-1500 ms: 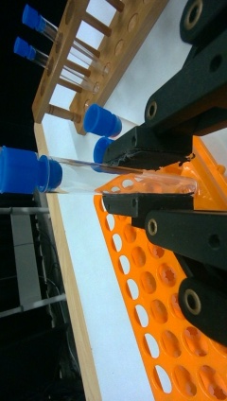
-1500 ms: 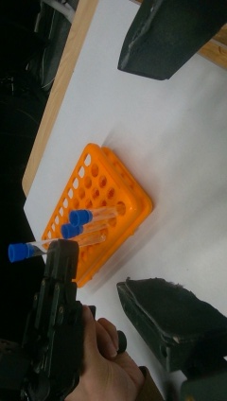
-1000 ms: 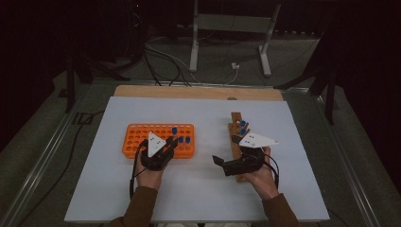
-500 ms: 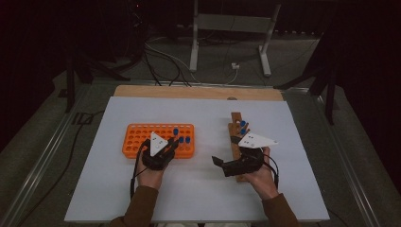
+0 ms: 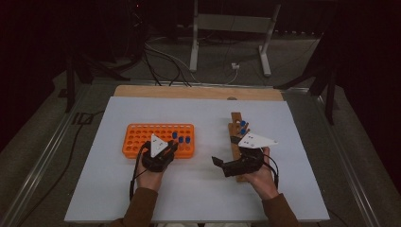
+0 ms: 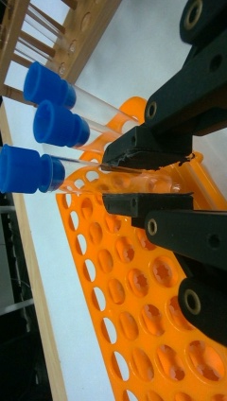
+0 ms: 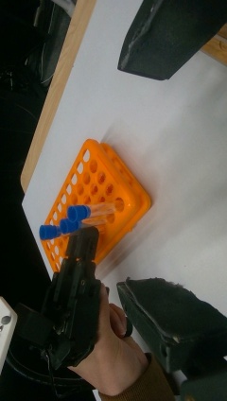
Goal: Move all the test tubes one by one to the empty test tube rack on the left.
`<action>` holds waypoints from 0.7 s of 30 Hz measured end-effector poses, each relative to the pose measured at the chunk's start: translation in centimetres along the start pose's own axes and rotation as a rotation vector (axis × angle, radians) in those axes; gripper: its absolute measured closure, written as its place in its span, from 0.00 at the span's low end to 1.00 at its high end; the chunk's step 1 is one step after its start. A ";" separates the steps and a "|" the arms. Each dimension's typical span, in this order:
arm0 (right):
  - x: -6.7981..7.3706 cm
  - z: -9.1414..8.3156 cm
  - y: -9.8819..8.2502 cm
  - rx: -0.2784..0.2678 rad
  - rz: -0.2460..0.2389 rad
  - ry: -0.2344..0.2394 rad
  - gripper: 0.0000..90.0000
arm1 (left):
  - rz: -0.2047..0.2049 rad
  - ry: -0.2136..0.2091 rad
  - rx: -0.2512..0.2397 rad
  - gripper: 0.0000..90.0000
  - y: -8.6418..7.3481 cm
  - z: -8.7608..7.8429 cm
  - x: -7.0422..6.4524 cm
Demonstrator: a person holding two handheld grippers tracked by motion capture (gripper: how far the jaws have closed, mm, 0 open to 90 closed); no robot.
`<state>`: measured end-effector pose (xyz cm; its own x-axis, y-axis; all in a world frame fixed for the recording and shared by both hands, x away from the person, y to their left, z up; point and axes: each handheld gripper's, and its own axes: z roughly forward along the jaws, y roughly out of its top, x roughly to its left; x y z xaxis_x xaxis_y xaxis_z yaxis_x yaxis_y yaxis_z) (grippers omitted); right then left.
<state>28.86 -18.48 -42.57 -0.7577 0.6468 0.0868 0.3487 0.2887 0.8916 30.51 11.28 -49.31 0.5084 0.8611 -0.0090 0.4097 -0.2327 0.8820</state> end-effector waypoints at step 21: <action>0.1 0.1 0.0 0.005 -0.004 0.007 0.00 | 0.027 0.008 0.067 0.88 -0.4 0.4 -0.2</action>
<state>28.79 -18.34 -42.60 -0.7629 0.6408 0.0861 0.3481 0.2949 0.8898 30.56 11.08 -49.85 0.5144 0.8573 0.0184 0.4458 -0.2857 0.8483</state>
